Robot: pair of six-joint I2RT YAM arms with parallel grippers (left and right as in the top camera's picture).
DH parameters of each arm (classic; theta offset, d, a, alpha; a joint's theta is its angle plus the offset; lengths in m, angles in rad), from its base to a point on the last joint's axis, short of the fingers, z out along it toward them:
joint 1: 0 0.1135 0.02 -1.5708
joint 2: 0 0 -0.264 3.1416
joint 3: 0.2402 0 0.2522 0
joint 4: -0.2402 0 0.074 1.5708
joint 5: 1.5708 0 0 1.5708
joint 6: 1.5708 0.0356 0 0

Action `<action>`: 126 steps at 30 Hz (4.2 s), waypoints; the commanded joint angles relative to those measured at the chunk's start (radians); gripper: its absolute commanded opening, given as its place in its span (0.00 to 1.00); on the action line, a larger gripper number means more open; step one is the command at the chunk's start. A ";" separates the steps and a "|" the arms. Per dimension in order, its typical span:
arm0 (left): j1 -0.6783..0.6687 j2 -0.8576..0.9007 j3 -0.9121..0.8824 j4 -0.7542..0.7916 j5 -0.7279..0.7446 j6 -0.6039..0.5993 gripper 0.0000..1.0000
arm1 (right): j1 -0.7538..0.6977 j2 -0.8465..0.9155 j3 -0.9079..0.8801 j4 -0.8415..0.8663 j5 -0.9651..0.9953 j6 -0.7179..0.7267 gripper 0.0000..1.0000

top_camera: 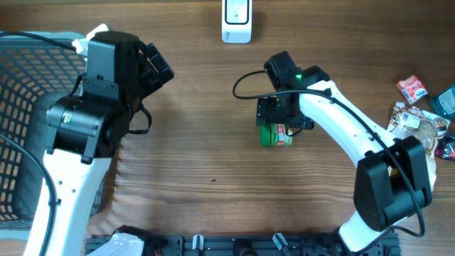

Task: Scan the item barcode
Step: 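Lower the right gripper onto the green-lidded jar and grasp it, then carry the jar right with the right gripper and drop it by the snacks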

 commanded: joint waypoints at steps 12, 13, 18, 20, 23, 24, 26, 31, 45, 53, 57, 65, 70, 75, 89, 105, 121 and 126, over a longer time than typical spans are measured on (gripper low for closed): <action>0.006 0.003 0.000 -0.011 -0.021 0.016 1.00 | 0.002 0.081 -0.015 0.010 -0.100 -0.221 1.00; 0.006 0.003 0.000 -0.011 -0.021 0.016 1.00 | 0.002 0.087 -0.015 0.011 -0.116 -0.232 1.00; 0.006 0.003 0.000 -0.011 -0.021 0.016 1.00 | 0.002 0.129 -0.016 0.008 -0.115 -0.226 1.00; 0.006 0.003 0.000 -0.012 -0.021 0.016 1.00 | 0.002 0.141 -0.016 0.007 -0.115 -0.218 1.00; 0.006 0.003 0.000 -0.012 -0.021 0.016 1.00 | 0.002 0.148 -0.016 0.003 -0.115 -0.209 0.80; 0.006 0.003 0.000 -0.012 -0.021 0.016 1.00 | 0.002 0.148 -0.016 0.001 -0.115 -0.209 0.74; 0.006 0.003 0.000 -0.012 -0.021 0.016 1.00 | 0.002 0.148 -0.016 -0.003 -0.115 -0.209 0.66; 0.006 0.003 0.000 -0.014 -0.021 0.016 1.00 | 0.001 0.148 -0.016 -0.005 -0.114 -0.209 0.65; 0.006 0.003 0.000 -0.014 -0.021 0.016 1.00 | -0.129 0.147 0.016 -0.016 -0.077 -0.212 0.67; 0.006 0.003 0.000 -0.012 -0.022 0.016 1.00 | -0.364 0.147 0.089 -0.037 -0.045 -0.235 0.68; 0.006 0.003 0.000 -0.008 -0.029 0.016 1.00 | -0.483 0.147 0.116 -0.041 -0.027 -0.235 0.68; 0.006 0.003 0.000 -0.007 -0.051 0.016 1.00 | -0.739 0.147 0.144 -0.022 -0.033 -0.218 0.69; 0.006 0.003 0.000 -0.006 -0.051 0.016 1.00 | -0.867 0.147 0.143 0.016 -0.043 -0.209 0.71; 0.006 0.003 0.000 -0.006 -0.086 0.016 1.00 | -0.957 0.147 0.144 0.048 -0.061 -0.208 0.72; 0.006 0.003 0.000 -0.006 -0.100 0.015 1.00 | -1.075 0.147 0.146 0.228 -0.049 -0.223 0.72; 0.006 0.003 0.000 -0.008 -0.100 0.015 1.00 | -1.108 0.146 0.146 0.298 0.004 -0.238 1.00; 0.006 0.003 0.000 -0.011 -0.100 0.015 1.00 | -1.108 -0.264 0.146 0.322 -0.103 -0.174 1.00; 0.006 0.003 0.000 -0.010 -0.100 0.015 1.00 | -1.107 -0.466 0.146 0.382 -0.150 -0.157 1.00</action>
